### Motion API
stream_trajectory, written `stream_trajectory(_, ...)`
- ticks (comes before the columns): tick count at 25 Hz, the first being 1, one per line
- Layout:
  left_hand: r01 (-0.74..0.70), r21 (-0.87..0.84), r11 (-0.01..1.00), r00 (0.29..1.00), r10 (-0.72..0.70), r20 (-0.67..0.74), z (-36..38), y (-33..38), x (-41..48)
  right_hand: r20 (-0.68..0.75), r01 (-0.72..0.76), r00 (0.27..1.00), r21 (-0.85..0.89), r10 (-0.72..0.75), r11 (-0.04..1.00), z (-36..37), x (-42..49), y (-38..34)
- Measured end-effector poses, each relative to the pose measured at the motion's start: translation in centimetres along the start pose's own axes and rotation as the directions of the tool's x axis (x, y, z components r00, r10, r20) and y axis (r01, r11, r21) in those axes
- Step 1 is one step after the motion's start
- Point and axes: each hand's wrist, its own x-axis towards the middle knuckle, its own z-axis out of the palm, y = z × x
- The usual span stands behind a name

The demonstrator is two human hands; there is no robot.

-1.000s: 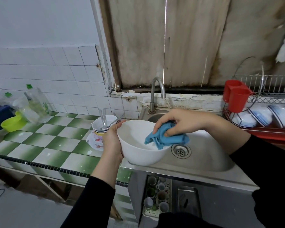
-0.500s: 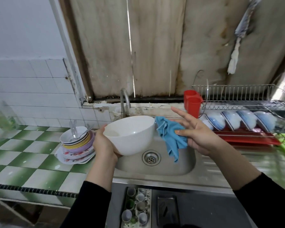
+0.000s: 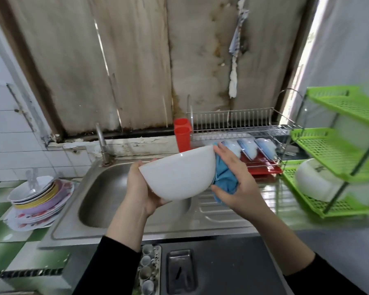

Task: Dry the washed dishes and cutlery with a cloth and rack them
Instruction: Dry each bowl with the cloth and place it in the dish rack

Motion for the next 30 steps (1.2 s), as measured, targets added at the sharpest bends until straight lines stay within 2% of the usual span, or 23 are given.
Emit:
stream_trajectory(3,0.004,0.029,1.0,0.997,-0.007,0.083,2.6,-2.7,-0.3,-0.039,0.027,0.999,-0.154,-0.033,0.988,-2.8,-2.2,0.8)
stream_trajectory(6,-0.035,0.084,0.996,0.985,0.02,0.169,5.0,-5.4,-1.0,-0.129,-0.114,0.987,-0.107,0.1,0.988,-5.1,-4.0,1.8)
stream_trajectory(9,-0.325,0.141,0.935,0.919,0.278,0.278,7.4,-7.5,-1.1,-0.159,-0.27,0.944,0.129,0.288,0.954,-7.2,-5.6,2.7)
stream_trajectory(11,-0.526,0.312,0.791,0.838,0.42,0.349,7.5,-9.3,0.5,-0.168,-0.336,0.9,0.324,0.403,0.884,-8.0,-6.2,3.0)
stream_trajectory(13,-0.712,0.384,0.588,0.692,0.492,0.529,8.6,-10.2,1.5,-0.199,-0.364,0.852,0.438,0.484,0.822,-8.6,-6.3,3.6)
stream_trajectory(14,-0.797,0.4,0.452,0.596,0.481,0.643,9.2,-10.2,1.5,-0.219,-0.376,0.828,0.465,0.516,0.802,-8.8,-6.3,4.1)
stream_trajectory(16,-0.893,0.379,0.243,0.449,0.43,0.783,10.2,-10.4,2.2,-0.266,-0.392,0.783,0.491,0.562,0.778,-9.4,-6.0,4.9)
stream_trajectory(17,-0.924,0.344,0.17,0.383,0.396,0.834,10.6,-10.2,2.8,-0.292,-0.398,0.76,0.497,0.58,0.771,-9.6,-5.8,5.3)
stream_trajectory(19,-0.957,0.272,0.104,0.291,0.315,0.903,11.9,-9.9,5.3,-0.349,-0.414,0.706,0.502,0.616,0.759,-10.2,-5.2,6.3)
stream_trajectory(21,-0.96,0.27,0.077,0.28,0.21,0.937,13.6,-9.6,7.7,-0.401,-0.468,0.67,0.425,0.624,0.775,-10.5,-4.5,7.3)
stream_trajectory(24,-0.955,0.293,0.047,0.297,0.095,0.95,16.0,-9.7,11.3,-0.431,-0.642,0.646,0.14,0.63,0.754,-10.8,-3.6,9.3)
stream_trajectory(28,-0.914,0.344,0.214,0.352,-0.003,0.936,19.1,-11.1,15.6,-0.395,-0.741,0.665,-0.244,0.634,0.626,-11.3,-3.5,12.7)
stream_trajectory(30,-0.893,0.336,0.298,0.344,-0.027,0.939,20.4,-12.4,17.5,-0.411,-0.779,0.627,-0.355,0.662,0.517,-11.3,-3.7,14.4)
